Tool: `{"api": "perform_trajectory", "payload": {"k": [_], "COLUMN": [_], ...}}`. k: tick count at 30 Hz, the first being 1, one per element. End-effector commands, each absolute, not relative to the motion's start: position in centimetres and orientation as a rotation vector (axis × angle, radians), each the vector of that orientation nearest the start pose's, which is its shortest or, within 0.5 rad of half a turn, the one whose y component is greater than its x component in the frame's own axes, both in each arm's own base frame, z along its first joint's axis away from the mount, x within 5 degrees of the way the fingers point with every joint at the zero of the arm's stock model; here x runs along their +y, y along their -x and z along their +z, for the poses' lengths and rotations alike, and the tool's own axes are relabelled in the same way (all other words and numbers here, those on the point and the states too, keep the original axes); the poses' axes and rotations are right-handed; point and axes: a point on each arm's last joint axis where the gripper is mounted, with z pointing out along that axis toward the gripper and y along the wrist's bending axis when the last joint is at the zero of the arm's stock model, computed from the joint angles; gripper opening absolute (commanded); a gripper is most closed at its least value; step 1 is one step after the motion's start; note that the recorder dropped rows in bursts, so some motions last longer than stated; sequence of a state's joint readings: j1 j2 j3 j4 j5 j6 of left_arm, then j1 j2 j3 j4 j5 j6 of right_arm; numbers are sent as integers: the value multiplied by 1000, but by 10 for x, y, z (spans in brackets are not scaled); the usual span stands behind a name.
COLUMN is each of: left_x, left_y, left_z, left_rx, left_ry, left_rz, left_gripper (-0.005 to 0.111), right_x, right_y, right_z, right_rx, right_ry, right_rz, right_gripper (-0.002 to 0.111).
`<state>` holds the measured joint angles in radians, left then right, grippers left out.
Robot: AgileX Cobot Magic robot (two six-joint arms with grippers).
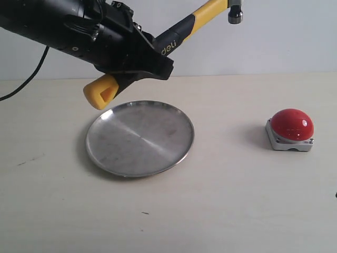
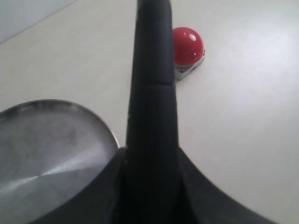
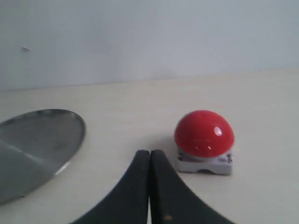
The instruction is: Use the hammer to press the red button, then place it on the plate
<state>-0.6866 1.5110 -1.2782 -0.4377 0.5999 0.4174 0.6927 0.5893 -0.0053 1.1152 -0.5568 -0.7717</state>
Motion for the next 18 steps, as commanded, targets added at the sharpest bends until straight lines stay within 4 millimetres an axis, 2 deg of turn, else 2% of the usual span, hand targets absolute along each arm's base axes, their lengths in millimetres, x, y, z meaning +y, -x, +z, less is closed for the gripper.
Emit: {"api": "perform_trajectory", "payload": {"k": [1, 6, 11, 18], "left_x": [-233, -234, -234, -239], "left_y": [-250, -250, -249, -245], "left_z": [353, 353, 354, 354], "left_rx": [2028, 2029, 2040, 2020], "left_ry": [-862, -857, -841, -860], "left_rz": [-646, -653, -681, -684], "left_gripper": [0, 0, 0, 0], "right_x": [23, 21, 9, -12], "right_y": [-78, -57, -58, -64], "right_z": [208, 214, 215, 209], "right_rx": [1620, 1489, 1479, 1535], "right_ry": [137, 251, 127, -158], "right_rz": [383, 477, 434, 341], "right_gripper": [0, 0, 0, 0]}}
